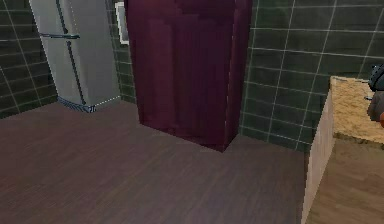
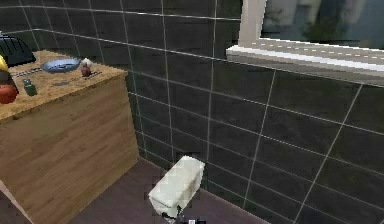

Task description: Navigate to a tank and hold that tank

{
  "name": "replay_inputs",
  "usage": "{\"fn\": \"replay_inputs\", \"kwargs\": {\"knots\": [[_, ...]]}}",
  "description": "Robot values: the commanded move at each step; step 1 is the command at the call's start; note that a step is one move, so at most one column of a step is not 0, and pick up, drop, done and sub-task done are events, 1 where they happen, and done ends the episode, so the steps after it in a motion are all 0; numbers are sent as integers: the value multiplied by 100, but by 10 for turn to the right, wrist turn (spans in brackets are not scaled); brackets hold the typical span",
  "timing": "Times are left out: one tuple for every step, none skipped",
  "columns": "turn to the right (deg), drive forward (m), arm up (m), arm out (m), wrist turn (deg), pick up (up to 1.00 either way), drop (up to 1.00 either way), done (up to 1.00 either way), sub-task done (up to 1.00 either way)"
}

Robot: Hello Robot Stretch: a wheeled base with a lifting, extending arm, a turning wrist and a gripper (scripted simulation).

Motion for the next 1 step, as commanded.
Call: {"fn": "replay_inputs", "kwargs": {"knots": [[0, 0, 0, 0, 0, 0, 0, 100, 0]]}}
